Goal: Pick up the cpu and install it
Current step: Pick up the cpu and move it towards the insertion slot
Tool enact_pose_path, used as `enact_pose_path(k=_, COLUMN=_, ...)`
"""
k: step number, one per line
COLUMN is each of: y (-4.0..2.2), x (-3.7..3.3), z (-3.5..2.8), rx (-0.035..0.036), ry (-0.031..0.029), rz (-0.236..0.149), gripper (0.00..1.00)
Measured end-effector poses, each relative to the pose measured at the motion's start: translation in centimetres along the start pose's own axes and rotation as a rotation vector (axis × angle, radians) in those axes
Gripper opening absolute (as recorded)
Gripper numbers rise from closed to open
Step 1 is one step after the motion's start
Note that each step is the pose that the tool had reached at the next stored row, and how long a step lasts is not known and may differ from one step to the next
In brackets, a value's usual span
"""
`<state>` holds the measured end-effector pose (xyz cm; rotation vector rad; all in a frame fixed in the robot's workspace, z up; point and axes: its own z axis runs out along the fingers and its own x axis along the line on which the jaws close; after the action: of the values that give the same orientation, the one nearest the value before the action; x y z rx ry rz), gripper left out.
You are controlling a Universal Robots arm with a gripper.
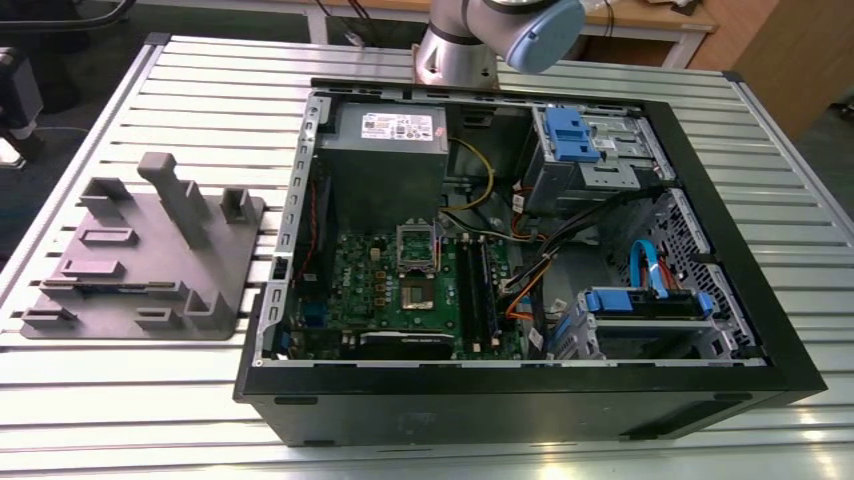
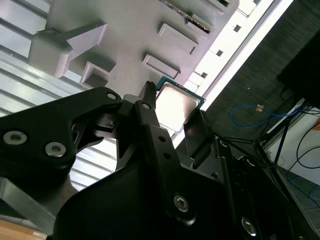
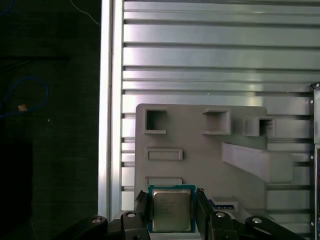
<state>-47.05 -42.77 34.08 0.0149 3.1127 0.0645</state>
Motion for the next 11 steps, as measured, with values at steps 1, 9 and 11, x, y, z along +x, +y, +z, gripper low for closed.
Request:
enact_pose_path(k=1, y=0.01, x=-0.01, z=-0.18, rx=0.0, ry=0.0, rz=0.0, gripper=0.47)
enact_pose_path(k=9, y=0.08, x=-0.05, z=-1.62, rx=0.0, ry=0.0003, rz=0.0, gripper=0.47)
enact_pose_path(k=11, y=0.09, x=-0.05, z=-1.86, rx=-0.0001, ry=0.0002, rz=0.0, gripper=0.47)
